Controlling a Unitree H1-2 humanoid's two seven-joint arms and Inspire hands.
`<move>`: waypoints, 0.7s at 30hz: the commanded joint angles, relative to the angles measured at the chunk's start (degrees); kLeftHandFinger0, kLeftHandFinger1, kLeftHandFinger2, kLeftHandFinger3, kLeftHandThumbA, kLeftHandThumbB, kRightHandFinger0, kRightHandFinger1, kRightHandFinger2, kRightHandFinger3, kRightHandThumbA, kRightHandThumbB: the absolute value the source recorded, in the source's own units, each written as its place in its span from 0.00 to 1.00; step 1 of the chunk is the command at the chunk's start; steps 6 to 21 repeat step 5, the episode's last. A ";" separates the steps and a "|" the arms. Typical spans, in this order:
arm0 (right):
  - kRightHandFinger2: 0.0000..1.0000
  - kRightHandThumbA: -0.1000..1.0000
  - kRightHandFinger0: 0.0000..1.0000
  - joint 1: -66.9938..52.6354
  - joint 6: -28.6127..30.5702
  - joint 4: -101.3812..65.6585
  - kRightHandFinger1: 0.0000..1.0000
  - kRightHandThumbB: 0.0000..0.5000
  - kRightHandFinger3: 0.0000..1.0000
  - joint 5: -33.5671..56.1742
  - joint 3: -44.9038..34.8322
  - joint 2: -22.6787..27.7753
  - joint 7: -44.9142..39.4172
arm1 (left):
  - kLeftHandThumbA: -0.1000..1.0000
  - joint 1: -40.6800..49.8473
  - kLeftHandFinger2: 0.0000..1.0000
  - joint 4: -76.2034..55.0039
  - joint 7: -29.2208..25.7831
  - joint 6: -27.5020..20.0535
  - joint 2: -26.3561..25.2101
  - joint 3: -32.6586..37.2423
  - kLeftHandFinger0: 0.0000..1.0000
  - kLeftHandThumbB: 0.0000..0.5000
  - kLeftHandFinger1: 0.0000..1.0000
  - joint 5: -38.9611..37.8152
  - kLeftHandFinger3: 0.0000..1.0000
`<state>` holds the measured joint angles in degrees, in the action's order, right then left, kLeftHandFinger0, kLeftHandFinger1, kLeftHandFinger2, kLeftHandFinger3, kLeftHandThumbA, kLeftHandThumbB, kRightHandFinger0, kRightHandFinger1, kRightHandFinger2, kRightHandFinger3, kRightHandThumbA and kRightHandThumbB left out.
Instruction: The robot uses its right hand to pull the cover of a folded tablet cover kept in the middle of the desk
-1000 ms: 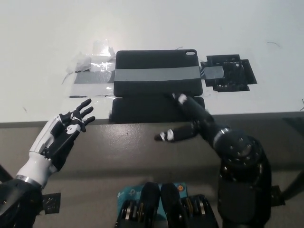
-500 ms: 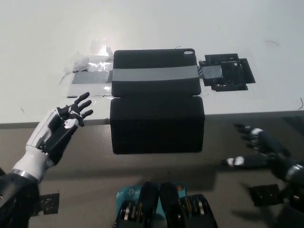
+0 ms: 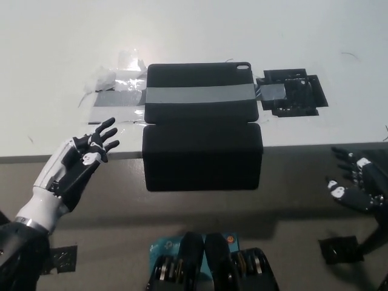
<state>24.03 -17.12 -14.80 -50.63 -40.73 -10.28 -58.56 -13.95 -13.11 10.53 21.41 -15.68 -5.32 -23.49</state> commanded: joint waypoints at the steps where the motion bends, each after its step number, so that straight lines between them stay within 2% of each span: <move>1: 1.00 0.45 1.00 -2.81 23.49 5.71 1.00 0.49 1.00 7.28 8.73 7.82 24.78 | 0.67 -0.42 1.00 -2.55 1.17 -0.63 -1.16 0.06 1.00 0.40 1.00 0.62 1.00; 4: 1.00 0.47 1.00 -3.07 21.45 6.17 1.00 0.55 1.00 9.73 9.01 7.53 24.89 | 0.66 -0.33 1.00 -2.40 1.22 -0.81 -1.14 0.10 1.00 0.40 1.00 0.65 1.00; 21: 1.00 0.47 1.00 -3.07 21.45 6.17 1.00 0.55 1.00 9.73 9.01 7.53 24.89 | 0.66 -0.33 1.00 -2.40 1.22 -0.81 -1.14 0.10 1.00 0.40 1.00 0.65 1.00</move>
